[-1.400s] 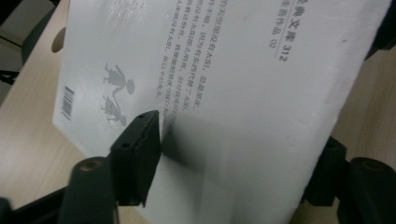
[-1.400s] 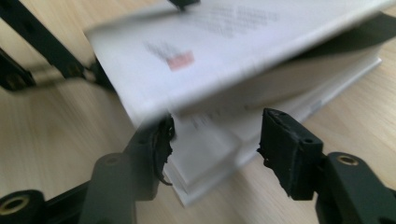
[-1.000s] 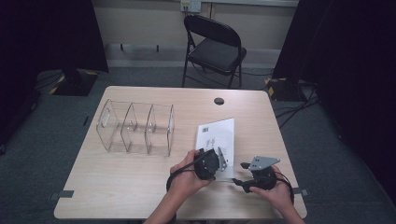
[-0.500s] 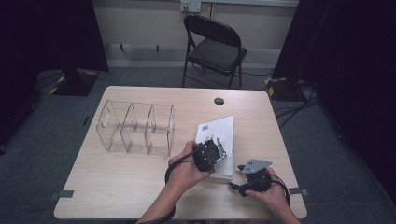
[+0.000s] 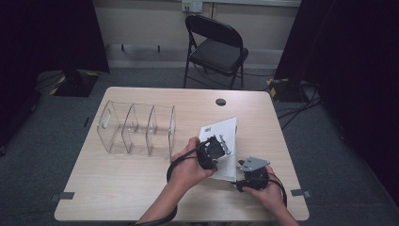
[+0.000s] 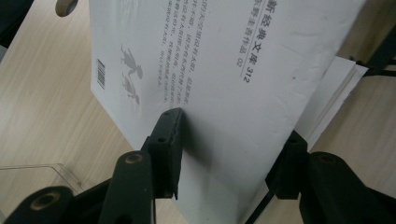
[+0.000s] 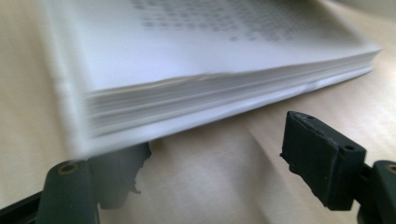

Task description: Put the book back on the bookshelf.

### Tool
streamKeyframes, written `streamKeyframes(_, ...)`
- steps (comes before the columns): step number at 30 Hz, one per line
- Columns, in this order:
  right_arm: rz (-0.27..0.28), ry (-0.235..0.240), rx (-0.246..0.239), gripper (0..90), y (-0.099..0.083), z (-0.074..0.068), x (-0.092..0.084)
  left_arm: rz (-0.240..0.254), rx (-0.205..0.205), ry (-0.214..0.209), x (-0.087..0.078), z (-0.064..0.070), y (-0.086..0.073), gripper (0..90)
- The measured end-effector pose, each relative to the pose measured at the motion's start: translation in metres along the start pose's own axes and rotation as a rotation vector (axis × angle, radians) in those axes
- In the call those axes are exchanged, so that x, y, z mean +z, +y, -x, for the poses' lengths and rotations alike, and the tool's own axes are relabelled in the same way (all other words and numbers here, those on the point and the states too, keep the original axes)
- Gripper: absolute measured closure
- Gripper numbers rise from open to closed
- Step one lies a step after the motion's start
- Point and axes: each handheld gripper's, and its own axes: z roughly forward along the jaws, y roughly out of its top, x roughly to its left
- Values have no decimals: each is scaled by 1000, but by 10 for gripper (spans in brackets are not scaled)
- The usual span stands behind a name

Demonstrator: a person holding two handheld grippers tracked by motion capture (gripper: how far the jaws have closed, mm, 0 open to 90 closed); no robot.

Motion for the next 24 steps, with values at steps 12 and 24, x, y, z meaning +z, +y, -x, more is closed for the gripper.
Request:
streamKeyframes(12, 12, -85, -188, 223, 7, -10, -1, -29, 15, -5, -2, 9, 0, 535)
streamKeyframes(24, 36, -101, -355, 293, 17, -14, -7, -47, 29, -8, -2, 11, 2, 536)
